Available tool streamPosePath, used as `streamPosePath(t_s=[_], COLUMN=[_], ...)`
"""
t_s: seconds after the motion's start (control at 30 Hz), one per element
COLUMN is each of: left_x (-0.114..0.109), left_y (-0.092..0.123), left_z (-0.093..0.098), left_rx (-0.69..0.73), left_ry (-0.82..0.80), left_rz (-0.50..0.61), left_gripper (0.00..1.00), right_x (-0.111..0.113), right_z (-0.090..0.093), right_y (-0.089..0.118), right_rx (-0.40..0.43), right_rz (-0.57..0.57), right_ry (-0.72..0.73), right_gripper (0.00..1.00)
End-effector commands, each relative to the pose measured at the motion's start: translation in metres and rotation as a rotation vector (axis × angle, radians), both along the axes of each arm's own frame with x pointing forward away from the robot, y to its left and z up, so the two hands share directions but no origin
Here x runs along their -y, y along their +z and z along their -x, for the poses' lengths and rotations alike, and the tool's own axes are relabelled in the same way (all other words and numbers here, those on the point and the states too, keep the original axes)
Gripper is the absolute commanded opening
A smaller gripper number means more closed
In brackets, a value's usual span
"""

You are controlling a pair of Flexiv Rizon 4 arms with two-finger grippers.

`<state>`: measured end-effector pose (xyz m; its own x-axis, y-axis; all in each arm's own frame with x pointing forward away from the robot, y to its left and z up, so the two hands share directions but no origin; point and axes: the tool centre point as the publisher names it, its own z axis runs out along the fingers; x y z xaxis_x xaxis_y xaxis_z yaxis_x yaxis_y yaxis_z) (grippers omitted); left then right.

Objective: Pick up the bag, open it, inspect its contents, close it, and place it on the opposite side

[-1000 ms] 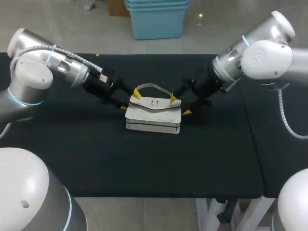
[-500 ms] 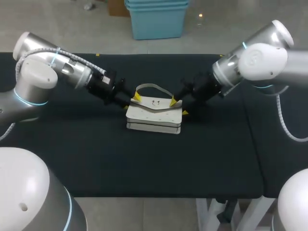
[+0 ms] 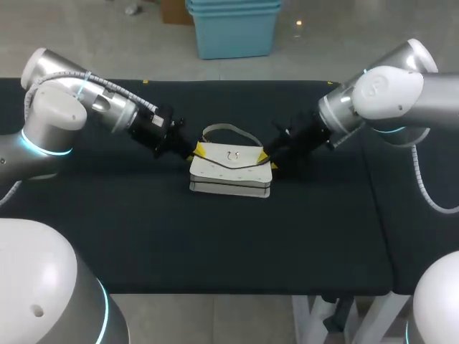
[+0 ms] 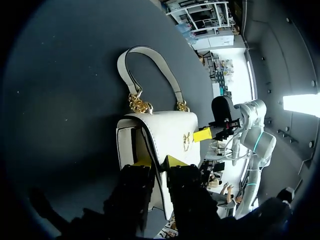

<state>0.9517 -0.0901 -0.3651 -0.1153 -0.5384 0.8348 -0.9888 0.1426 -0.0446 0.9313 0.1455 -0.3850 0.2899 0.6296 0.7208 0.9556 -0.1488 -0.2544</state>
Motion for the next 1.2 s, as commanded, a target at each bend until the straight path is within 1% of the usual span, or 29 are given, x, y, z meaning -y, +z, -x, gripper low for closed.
streamPosePath(t_s=[0.03, 0.07, 0.1, 0.13, 0.17, 0.2, 0.23, 0.3, 0.33, 0.37, 0.4, 0.43, 0.47, 0.7, 0.9, 0.93, 0.97, 1.0, 1.03, 1.07, 1.1, 1.13, 1.2], left_x=[0.006, 0.006, 0.005, 0.005, 0.004, 0.004, 0.003, 0.003, 0.002, 0.002, 0.002, 0.002, 0.001, 0.000, -0.002, -0.002, -0.003, -0.003, -0.004, -0.004, -0.004, -0.005, -0.008], left_y=[-0.001, -0.001, 0.000, 0.000, 0.000, -0.001, -0.001, -0.001, -0.001, -0.001, -0.001, -0.001, -0.002, -0.010, -0.008, -0.007, -0.007, -0.006, -0.005, -0.003, -0.001, 0.001, 0.007], left_z=[0.002, 0.003, 0.003, 0.003, 0.003, 0.003, 0.003, 0.002, 0.002, 0.002, 0.002, 0.002, 0.002, 0.000, 0.002, 0.002, 0.002, 0.002, 0.002, 0.002, 0.003, 0.003, 0.004], left_rx=[0.006, 0.008, 0.009, 0.012, 0.012, 0.013, 0.014, 0.015, 0.016, 0.016, 0.017, 0.018, 0.018, 0.009, 0.016, 0.016, 0.017, 0.018, 0.018, 0.019, 0.022, 0.026, 0.034], left_ry=[-0.005, -0.005, -0.005, -0.005, -0.003, -0.002, -0.001, -0.002, -0.003, -0.002, -0.001, 0.000, 0.002, 0.008, 0.009, 0.011, 0.011, 0.014, 0.015, 0.016, 0.019, 0.024, 0.034], left_rz=[0.002, 0.001, 0.003, 0.005, 0.009, 0.014, 0.018, 0.026, 0.030, 0.031, 0.034, 0.037, 0.040, 0.076, 0.087, 0.089, 0.092, 0.094, 0.096, 0.097, 0.098, 0.097, 0.097], left_gripper=[0.00, 0.13, 0.31, 0.42, 0.41, 0.37, 0.32, 0.13, 0.09, 0.00, 0.00, 0.00, 0.00, 0.00, 0.00, 0.04, 0.36, 0.51, 0.69, 0.83, 0.92, 1.00, 1.00], right_x=[-0.003, -0.002, -0.002, -0.001, 0.000, 0.000, 0.000, 0.001, 0.001, 0.002, 0.002, 0.003, 0.003, 0.002, 0.004, 0.004, 0.005, 0.005, 0.006, 0.007, 0.008, 0.009, 0.011], right_z=[0.002, 0.003, 0.003, 0.003, 0.003, 0.004, 0.004, 0.004, 0.004, 0.004, 0.004, 0.004, 0.004, 0.003, 0.004, 0.004, 0.004, 0.004, 0.005, 0.005, 0.006, 0.006, 0.008], right_y=[-0.001, -0.001, 0.000, 0.001, 0.001, 0.001, 0.001, 0.001, 0.001, 0.001, 0.001, 0.001, 0.001, 0.001, 0.004, 0.005, 0.005, 0.007, 0.008, 0.009, 0.010, 0.011, 0.014], right_rx=[0.031, 0.038, 0.046, 0.055, 0.057, 0.057, 0.061, 0.061, 0.062, 0.062, 0.062, 0.064, 0.066, 0.079, 0.088, 0.090, 0.092, 0.093, 0.094, 0.095, 0.096, 0.097, 0.099], right_rz=[-0.018, -0.021, -0.027, -0.037, -0.039, -0.040, -0.049, -0.052, -0.055, -0.059, -0.064, -0.074, -0.082, -0.127, -0.132, -0.132, -0.130, -0.128, -0.128, -0.125, -0.123, -0.121, -0.109], right_ry=[-0.021, -0.022, -0.028, -0.028, -0.031, -0.034, -0.037, -0.039, -0.041, -0.043, -0.047, -0.051, -0.056, -0.068, -0.072, -0.072, -0.073, -0.074, -0.075, -0.076, -0.078, -0.079, -0.082], right_gripper=[0.00, 0.00, 0.09, 0.35, 0.41, 0.42, 0.41, 0.40, 0.36, 0.31, 0.20, 0.04, 0.00, 0.00, 0.00, 0.00, 0.00, 0.14, 0.38, 0.81, 1.00, 1.00, 1.00])
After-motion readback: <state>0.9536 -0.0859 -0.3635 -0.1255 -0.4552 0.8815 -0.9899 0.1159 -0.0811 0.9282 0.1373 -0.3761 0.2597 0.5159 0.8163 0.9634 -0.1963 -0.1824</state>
